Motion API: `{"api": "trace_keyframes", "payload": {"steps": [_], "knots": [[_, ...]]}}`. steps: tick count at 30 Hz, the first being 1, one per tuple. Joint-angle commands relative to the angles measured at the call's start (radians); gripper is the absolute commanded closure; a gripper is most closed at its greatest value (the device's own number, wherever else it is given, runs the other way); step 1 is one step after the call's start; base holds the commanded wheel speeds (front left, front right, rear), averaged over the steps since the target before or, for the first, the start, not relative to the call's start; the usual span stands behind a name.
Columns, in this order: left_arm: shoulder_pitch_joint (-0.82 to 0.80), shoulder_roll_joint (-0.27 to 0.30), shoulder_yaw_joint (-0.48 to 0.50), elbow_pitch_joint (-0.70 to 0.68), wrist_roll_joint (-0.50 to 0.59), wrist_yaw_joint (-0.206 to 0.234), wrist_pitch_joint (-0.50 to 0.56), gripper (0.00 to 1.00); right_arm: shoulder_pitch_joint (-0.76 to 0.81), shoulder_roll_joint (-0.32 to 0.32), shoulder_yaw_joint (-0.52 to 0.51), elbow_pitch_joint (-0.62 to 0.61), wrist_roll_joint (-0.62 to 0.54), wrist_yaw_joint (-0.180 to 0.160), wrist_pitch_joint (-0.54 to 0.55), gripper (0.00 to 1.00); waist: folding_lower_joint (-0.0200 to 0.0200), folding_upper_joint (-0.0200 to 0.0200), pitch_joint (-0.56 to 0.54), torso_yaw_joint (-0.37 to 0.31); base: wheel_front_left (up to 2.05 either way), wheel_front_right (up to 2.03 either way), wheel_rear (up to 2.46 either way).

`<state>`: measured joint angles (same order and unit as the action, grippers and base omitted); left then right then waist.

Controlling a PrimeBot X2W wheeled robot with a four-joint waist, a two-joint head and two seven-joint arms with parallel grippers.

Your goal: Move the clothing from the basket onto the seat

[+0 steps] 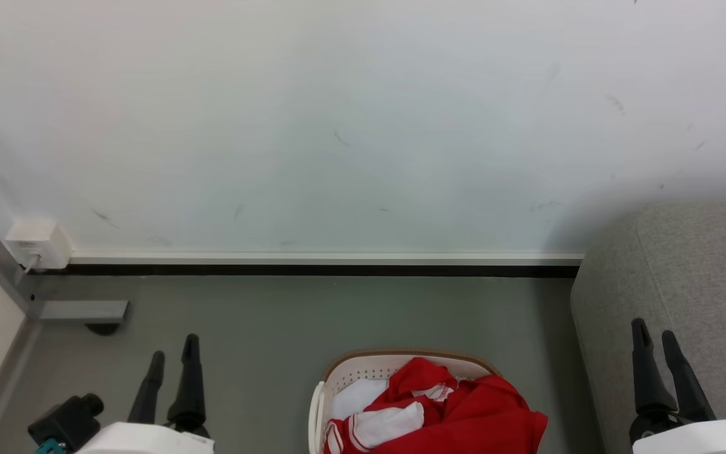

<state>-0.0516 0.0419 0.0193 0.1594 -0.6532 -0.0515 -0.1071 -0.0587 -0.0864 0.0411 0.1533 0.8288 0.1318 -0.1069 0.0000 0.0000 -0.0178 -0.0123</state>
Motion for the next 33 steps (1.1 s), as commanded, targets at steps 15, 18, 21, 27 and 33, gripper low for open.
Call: {"api": "trace_keyframes", "payload": {"steps": [15, 18, 21, 27, 33], "knots": [[0.008, 0.021, -0.028, -0.012, 0.200, 0.027, -0.050, 0.00, 0.005, 0.005, 0.017, 0.017, -0.196, -0.001, -0.050, 0.00, 0.0000, 0.0000, -0.003, -0.003, 0.00, 0.00, 0.00], [0.010, 0.023, -0.033, -0.013, 0.228, 0.031, -0.058, 0.00, 0.004, 0.004, 0.024, 0.026, -0.223, -0.001, -0.058, 0.00, 0.0000, 0.0000, -0.005, -0.005, 0.00, 0.00, 0.00], [0.011, 0.024, -0.037, -0.014, 0.259, 0.034, -0.067, 0.00, 0.004, 0.004, 0.029, 0.034, -0.250, -0.001, -0.065, 0.00, 0.0000, 0.0000, -0.005, -0.008, 0.00, 0.00, 0.00], [0.013, 0.024, -0.044, -0.019, 0.314, 0.039, -0.080, 0.00, 0.001, 0.000, 0.040, 0.045, -0.298, -0.001, -0.080, 0.00, 0.0000, 0.0000, -0.006, -0.011, 0.00, 0.00, 0.00], [0.016, 0.025, -0.048, -0.025, 0.364, 0.041, -0.092, 0.00, 0.005, -0.002, 0.049, 0.045, -0.344, -0.001, -0.092, 0.00, 0.0000, 0.0000, -0.008, -0.013, 0.00, 0.00, 0.00]]}}
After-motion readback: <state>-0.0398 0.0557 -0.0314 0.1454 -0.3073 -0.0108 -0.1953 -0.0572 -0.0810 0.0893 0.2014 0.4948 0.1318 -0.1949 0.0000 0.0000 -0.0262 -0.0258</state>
